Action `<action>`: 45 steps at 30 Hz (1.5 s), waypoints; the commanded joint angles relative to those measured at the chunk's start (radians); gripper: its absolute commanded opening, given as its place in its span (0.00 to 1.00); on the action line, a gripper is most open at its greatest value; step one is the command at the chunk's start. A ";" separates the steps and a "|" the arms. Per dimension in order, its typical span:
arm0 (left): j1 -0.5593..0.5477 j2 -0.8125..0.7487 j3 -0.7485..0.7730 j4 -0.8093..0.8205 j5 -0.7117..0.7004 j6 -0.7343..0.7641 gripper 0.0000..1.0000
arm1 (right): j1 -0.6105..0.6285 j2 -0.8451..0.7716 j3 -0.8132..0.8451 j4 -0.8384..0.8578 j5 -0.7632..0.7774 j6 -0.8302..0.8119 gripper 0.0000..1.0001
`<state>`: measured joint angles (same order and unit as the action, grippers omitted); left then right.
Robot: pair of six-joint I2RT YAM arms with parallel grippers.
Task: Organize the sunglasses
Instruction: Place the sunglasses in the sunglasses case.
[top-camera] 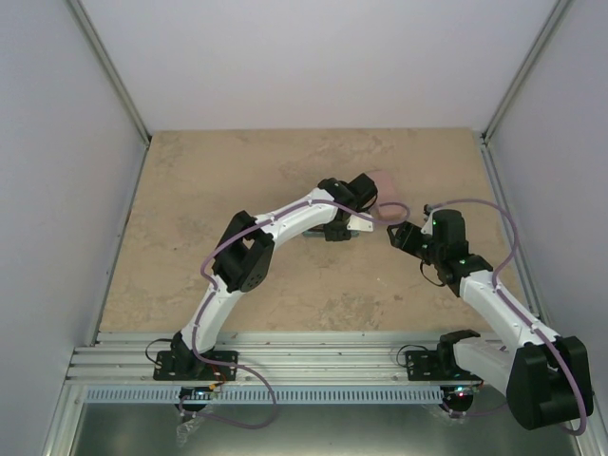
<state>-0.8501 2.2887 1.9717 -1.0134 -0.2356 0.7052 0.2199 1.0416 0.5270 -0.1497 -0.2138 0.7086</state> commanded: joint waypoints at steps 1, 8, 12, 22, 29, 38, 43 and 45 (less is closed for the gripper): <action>-0.007 0.008 -0.008 -0.008 0.003 0.014 0.00 | -0.005 -0.002 -0.012 0.019 -0.007 0.007 0.69; -0.007 0.034 0.022 -0.022 0.000 -0.012 0.03 | -0.005 -0.003 -0.012 0.020 -0.006 0.008 0.69; -0.007 0.039 0.019 -0.019 -0.013 -0.010 0.04 | -0.005 -0.004 -0.012 0.018 -0.007 0.008 0.69; -0.007 0.048 0.069 -0.034 -0.007 -0.045 0.19 | -0.005 -0.005 -0.010 0.015 -0.017 0.007 0.69; -0.002 0.041 0.084 -0.023 -0.031 -0.056 0.24 | -0.005 -0.007 -0.010 0.020 -0.029 0.006 0.69; 0.017 0.045 0.106 -0.018 -0.080 -0.067 0.26 | -0.005 -0.006 -0.013 0.026 -0.036 0.005 0.69; 0.026 0.041 0.122 -0.017 -0.079 -0.078 0.31 | -0.005 -0.004 -0.015 0.030 -0.038 0.005 0.69; 0.030 0.038 0.130 -0.017 -0.070 -0.087 0.34 | -0.005 -0.004 -0.016 0.032 -0.038 0.005 0.69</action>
<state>-0.8280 2.3276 2.0613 -1.0256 -0.2966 0.6418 0.2199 1.0416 0.5270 -0.1436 -0.2401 0.7109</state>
